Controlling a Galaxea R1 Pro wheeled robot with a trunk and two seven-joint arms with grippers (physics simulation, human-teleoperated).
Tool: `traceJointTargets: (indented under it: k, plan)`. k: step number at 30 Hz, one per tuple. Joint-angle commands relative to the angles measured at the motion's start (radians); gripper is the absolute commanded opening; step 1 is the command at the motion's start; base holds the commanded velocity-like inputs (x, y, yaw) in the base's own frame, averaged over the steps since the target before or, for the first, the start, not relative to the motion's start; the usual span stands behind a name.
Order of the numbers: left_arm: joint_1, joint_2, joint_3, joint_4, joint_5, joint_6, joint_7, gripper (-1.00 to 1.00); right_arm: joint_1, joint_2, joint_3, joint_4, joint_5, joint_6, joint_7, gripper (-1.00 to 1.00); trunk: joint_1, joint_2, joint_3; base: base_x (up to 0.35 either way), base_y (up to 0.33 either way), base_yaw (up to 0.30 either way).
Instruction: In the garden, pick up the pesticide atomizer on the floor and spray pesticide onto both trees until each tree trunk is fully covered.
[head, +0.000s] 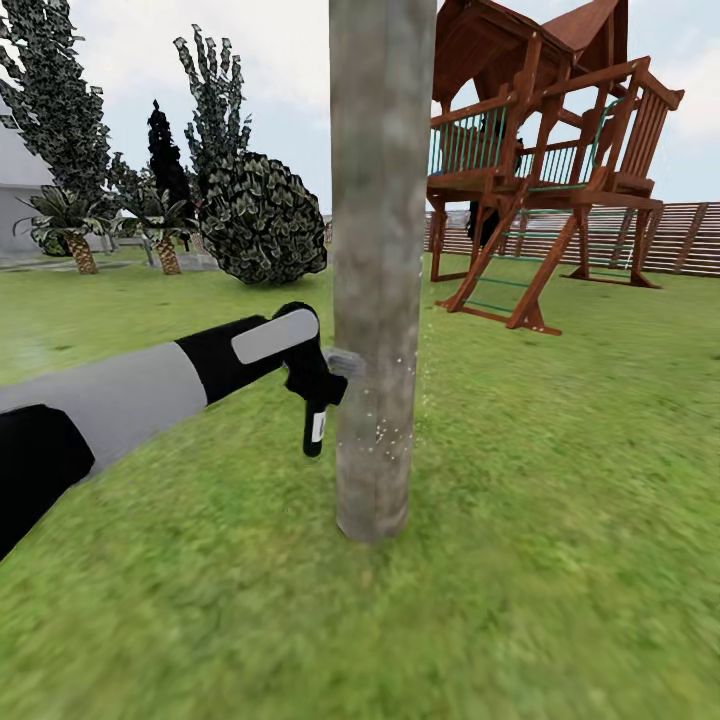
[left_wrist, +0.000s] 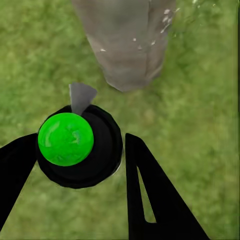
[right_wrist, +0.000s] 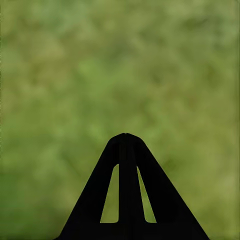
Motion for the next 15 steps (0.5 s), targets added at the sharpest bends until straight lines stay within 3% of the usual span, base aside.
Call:
traceJointTargets:
  k: [1, 4, 11, 15]
  plan:
    - [-0.034, -0.005, -0.003, 0.02, 0.02, 0.0, 0.008, -1.0, 0.0, 0.0, -0.002, -0.002, -0.006, 0.006, 0.004, -1.0, 0.0, 0.0, -0.001, 0.0, 0.0, 0.0]
    - [-0.091, -0.026, -0.003, 0.072, 0.054, 0.0, 0.017, -1.0, 0.0, 0.0, -0.002, -0.002, -0.006, 0.006, 0.004, -1.0, 0.0, 0.0, -0.001, 0.0, 0.0, 0.0]
    - [-0.116, -0.097, -0.007, 0.167, 0.063, 0.0, 0.023, -1.0, 0.0, 0.0, -0.002, -0.002, -0.006, 0.007, 0.004, -1.0, 0.0, 0.0, -0.001, 0.0, 0.0, 0.0]
    - [-0.199, -0.121, -0.008, 0.256, 0.067, 0.0, 0.023, -1.0, 0.0, 0.0, -0.002, -0.002, -0.006, 0.007, 0.004, -1.0, 0.0, 0.0, -0.001, 0.0, 0.0, 0.0]
